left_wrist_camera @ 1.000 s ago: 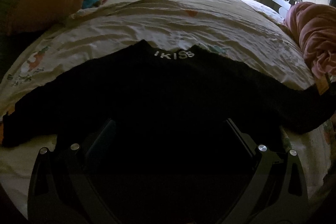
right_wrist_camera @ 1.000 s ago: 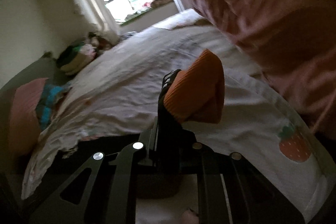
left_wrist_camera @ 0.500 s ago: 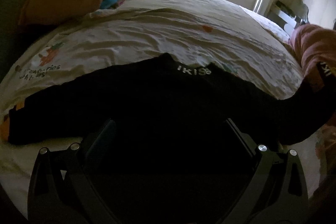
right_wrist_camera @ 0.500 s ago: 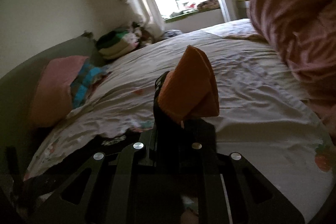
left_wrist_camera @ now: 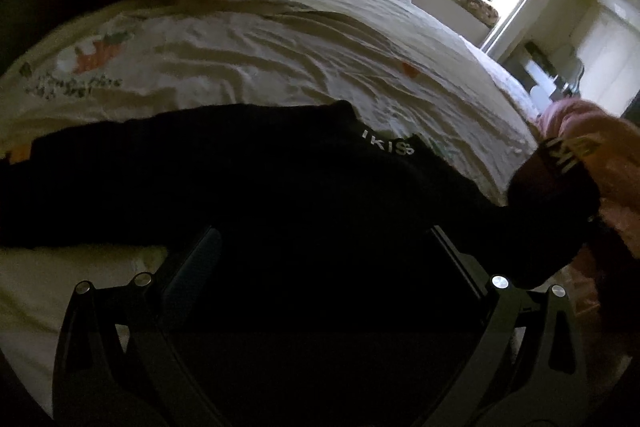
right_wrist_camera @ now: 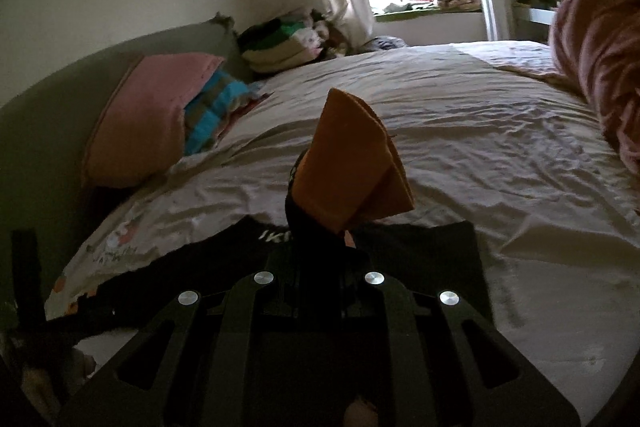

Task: Fold small clothes
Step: 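Lift the sleeve with the right gripper and fold it across the shirt body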

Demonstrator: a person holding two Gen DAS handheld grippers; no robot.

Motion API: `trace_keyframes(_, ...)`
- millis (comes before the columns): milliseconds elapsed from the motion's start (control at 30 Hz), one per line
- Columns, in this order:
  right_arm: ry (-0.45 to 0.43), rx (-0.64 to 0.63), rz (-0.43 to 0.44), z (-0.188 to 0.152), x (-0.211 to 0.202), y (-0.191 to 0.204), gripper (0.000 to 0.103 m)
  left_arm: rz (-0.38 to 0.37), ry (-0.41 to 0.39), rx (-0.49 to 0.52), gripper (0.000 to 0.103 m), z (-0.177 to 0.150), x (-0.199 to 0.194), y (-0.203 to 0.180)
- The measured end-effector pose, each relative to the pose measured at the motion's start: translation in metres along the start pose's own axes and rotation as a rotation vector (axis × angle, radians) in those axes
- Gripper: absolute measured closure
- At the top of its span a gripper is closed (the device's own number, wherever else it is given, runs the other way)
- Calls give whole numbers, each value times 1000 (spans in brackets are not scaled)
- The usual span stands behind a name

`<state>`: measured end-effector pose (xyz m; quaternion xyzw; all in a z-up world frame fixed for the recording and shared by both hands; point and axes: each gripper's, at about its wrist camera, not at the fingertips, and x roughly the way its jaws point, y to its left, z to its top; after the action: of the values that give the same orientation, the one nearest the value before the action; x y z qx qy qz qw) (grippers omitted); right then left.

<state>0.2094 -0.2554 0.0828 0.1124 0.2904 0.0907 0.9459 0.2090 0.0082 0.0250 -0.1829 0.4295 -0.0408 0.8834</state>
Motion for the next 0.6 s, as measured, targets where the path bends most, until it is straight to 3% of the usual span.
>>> trace_keyframes(600,139,-52,78,-38,62,68,91,-130,61,-146,8,0,12,58)
